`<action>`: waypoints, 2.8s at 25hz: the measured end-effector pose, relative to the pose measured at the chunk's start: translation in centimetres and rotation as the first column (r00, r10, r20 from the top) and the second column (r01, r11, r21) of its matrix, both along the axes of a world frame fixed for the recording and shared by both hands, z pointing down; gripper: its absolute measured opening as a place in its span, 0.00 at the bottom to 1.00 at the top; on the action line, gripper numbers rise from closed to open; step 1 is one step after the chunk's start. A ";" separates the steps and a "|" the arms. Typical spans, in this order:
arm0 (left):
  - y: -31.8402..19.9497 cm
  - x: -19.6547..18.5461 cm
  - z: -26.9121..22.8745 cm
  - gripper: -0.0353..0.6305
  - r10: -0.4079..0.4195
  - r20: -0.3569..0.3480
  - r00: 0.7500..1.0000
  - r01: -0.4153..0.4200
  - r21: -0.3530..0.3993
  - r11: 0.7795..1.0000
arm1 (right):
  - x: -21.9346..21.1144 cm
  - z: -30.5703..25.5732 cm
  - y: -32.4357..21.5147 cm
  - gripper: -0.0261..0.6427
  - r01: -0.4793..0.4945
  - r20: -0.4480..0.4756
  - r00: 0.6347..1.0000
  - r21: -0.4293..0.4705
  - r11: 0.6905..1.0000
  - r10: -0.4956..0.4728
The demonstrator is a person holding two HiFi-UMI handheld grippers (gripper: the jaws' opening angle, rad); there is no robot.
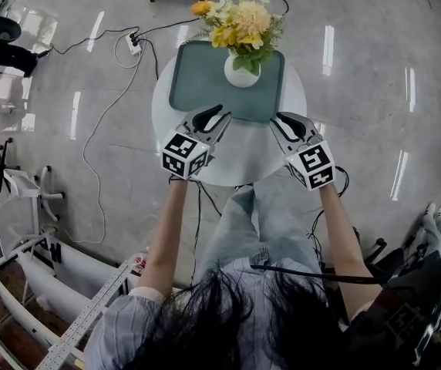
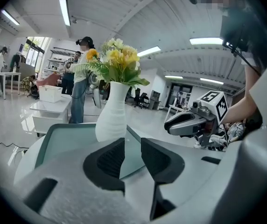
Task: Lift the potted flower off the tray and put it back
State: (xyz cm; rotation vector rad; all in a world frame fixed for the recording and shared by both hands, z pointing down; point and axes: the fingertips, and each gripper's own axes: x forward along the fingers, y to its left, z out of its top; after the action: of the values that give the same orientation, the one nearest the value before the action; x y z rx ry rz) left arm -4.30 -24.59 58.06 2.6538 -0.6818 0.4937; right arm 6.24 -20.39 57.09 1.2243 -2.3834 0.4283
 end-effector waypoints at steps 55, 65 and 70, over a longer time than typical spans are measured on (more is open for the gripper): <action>-10.4 5.4 3.1 0.65 0.047 -0.074 0.996 -0.047 0.009 0.999 | -3.0 6.5 -12.9 0.57 0.348 -0.049 0.936 -0.031 0.937 -0.349; -11.7 6.6 3.8 0.68 0.050 -0.057 0.997 -0.049 0.019 0.999 | -3.3 7.1 -14.1 0.58 0.344 -0.030 0.938 -0.039 0.938 -0.346; -11.0 6.3 3.3 0.68 0.042 -0.062 0.997 -0.040 0.041 0.998 | -3.3 6.7 -13.5 0.58 0.323 -0.059 0.944 -0.025 0.946 -0.323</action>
State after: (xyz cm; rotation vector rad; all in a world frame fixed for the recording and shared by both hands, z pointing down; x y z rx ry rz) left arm 2.01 -35.63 61.35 2.7128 -0.6257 0.4105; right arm 2.95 -33.90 63.83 0.8035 -2.4610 0.2969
